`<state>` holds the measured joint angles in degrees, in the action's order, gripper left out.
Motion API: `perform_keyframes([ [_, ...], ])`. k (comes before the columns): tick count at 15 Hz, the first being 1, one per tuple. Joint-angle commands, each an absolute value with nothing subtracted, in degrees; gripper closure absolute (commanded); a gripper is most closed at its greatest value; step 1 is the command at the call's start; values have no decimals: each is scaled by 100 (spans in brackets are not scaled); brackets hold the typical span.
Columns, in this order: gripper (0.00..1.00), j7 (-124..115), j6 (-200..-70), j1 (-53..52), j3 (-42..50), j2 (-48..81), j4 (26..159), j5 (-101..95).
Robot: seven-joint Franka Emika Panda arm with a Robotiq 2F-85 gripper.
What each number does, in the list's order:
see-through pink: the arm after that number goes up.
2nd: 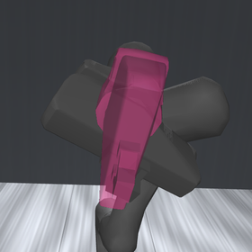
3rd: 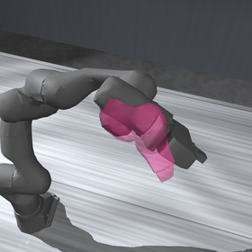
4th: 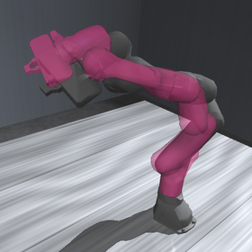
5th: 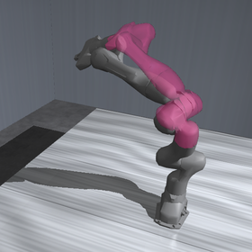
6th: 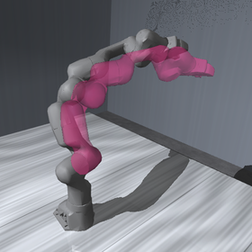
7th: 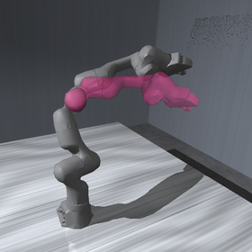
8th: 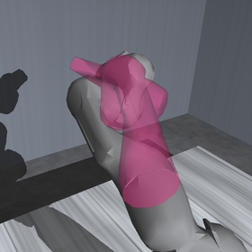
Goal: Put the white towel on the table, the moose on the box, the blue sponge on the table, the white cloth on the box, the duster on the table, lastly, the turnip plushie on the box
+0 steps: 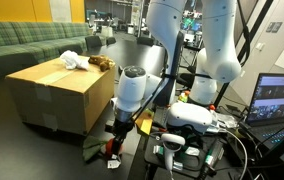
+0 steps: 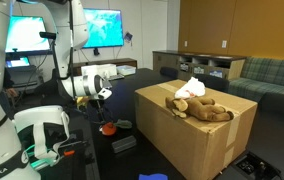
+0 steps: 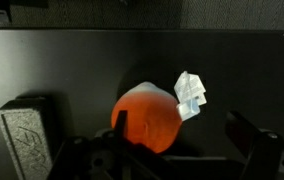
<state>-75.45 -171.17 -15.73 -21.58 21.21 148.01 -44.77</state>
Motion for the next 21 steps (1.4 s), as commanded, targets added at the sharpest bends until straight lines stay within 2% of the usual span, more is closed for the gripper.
perform_keyframes([
  [1,0,-7359,-17258,-1444,-2279,2246,14760,-4453],
  [14,0,-7456,-17206,-1620,-1802,2912,14210,-4715],
  [15,8,-7399,-17200,-1567,-1836,2955,14212,-4678],
  [16,27,-7381,-17186,-1561,-1833,2997,14198,-4672],
  [21,66,-7333,-17142,-1541,-1857,3098,14157,-4648],
])
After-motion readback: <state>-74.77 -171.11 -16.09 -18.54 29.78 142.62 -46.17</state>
